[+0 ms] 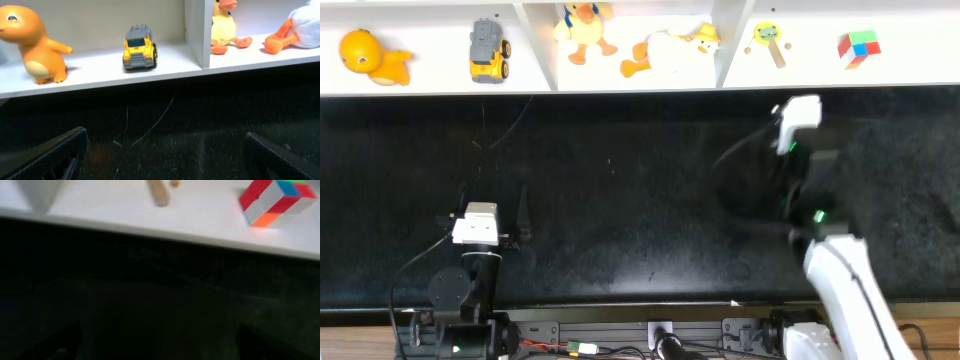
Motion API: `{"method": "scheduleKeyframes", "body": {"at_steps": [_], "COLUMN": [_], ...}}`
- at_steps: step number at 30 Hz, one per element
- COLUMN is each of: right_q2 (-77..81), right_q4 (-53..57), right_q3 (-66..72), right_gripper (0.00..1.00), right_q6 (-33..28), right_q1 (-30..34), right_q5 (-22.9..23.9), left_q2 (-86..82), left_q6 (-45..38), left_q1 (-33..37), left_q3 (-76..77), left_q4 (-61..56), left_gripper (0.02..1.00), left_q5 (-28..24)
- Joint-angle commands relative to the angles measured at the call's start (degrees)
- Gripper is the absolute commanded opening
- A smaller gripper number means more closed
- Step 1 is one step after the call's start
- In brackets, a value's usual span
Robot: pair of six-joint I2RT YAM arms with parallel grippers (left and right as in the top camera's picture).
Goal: Store Toys
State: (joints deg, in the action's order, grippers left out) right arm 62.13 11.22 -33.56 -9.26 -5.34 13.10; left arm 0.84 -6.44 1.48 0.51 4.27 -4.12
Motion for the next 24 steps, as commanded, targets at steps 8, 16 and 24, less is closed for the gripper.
{"method": "scheduleKeyframes", "body": {"at_steps": [8,16,24], "right_q2": [-36.1,-50.2,-57.5], "right_q4": [-3.9,-2.9,-5.8], "right_q3": [21.7,29.1,32.4], "right_gripper": [0.996,0.996,0.996], "right_q6": [12.3,12.3,12.3], "right_q1": [-0.3,0.2,3.1], "right_q5": [1.0,-2.4,-3.7], "left_q2": [-0.7,-0.7,-0.7], "left_q6": [-0.9,-0.8,-0.9], "left_q1": [-0.2,-0.2,-0.2], "left_q3": [-0.1,-0.1,-0.1], "left_q4": [0.2,0.2,0.2], "left_gripper": [0.998,0.998,0.998], "left_q5": [-0.8,-0.8,-0.8]}}
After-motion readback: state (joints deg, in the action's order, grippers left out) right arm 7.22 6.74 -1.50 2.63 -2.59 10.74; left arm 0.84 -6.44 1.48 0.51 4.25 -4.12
